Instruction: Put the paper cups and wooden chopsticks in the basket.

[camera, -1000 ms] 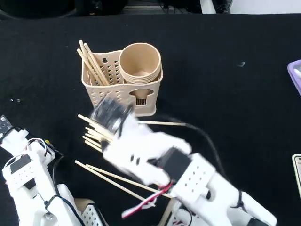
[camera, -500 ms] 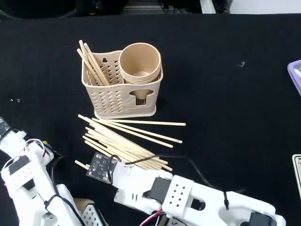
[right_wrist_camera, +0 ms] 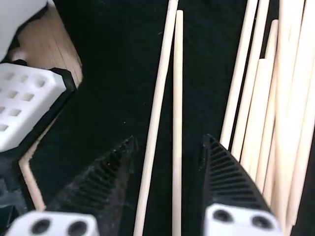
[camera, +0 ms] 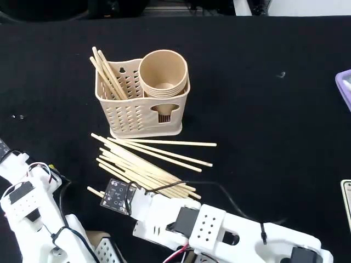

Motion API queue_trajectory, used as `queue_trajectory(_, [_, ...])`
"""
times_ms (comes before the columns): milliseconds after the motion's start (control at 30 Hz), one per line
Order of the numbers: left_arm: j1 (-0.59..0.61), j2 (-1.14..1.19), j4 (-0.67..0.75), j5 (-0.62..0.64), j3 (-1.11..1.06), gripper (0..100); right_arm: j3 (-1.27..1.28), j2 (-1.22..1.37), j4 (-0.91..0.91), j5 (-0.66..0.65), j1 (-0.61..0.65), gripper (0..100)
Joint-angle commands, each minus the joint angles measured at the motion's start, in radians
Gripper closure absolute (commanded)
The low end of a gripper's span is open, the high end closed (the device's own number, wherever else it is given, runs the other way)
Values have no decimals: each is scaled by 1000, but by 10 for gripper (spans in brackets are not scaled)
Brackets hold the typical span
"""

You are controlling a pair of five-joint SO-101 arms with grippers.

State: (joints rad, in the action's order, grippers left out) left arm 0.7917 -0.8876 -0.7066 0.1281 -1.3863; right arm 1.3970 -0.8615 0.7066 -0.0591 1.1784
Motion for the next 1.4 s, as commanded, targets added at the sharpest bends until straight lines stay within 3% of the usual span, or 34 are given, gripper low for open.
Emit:
queue_trajectory(0, [45,-15,14,6,77,795,-31,-4,-11,38,8,783])
queue_trajectory(533, [91,-15,14,6,85,795,-312,516,12,41,8,786])
queue_trajectory(733, [88,-15,14,6,85,795,-314,533,12,17,8,804])
queue_trajectory(933, [87,-15,14,6,84,795,-320,530,48,-144,8,991])
queue_trajectory(1233, [87,-15,14,6,84,795,-337,526,94,-160,-40,988])
queue_trajectory(1367, [85,-15,14,6,82,795,-441,509,264,-278,-133,988])
